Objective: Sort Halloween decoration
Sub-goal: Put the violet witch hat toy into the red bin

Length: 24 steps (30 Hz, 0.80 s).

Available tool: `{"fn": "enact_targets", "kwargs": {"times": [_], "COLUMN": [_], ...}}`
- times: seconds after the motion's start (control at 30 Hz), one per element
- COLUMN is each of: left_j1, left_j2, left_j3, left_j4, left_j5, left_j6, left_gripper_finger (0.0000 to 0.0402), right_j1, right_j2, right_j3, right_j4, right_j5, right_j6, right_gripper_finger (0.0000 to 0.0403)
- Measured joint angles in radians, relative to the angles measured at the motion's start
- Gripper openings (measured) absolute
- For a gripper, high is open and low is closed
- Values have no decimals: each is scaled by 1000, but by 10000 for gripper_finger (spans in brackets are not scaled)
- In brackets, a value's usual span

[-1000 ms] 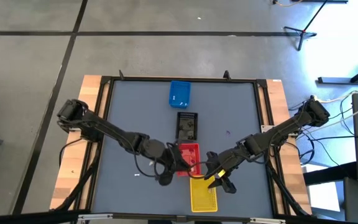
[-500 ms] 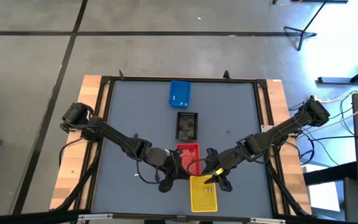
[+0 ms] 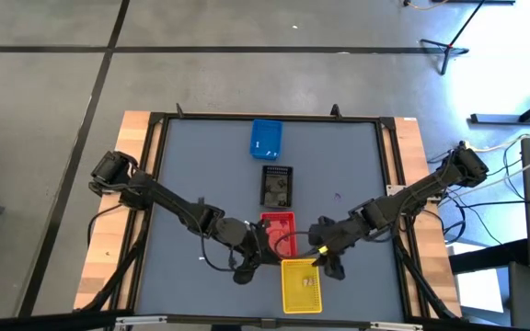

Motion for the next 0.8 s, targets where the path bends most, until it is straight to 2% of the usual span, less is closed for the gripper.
{"fn": "enact_targets", "kwargs": {"times": [0.17,0.3,0.6,0.67,0.8], "left_j1": [6,11,73,91,127], "left_j2": [0,0,0,0,0], "left_j3": [0,0,0,0,0], "left_j4": [1,1,0,0,0], "left_j5": [0,0,0,0,0], "left_j6": [1,2,2,2,2], "left_gripper_finger": [37,37,37,37,37], "right_j1": [0,0,0,0,-2], "right_j2": [0,0,0,0,0], "right_j3": [0,0,0,0,0], "right_j4": [-253,-411,-519,-529,-558], "right_j5": [2,57,82,139,331], "right_j6": [74,75,50,22,-32], "right_gripper_finger": [179,179,179,179,179]}}
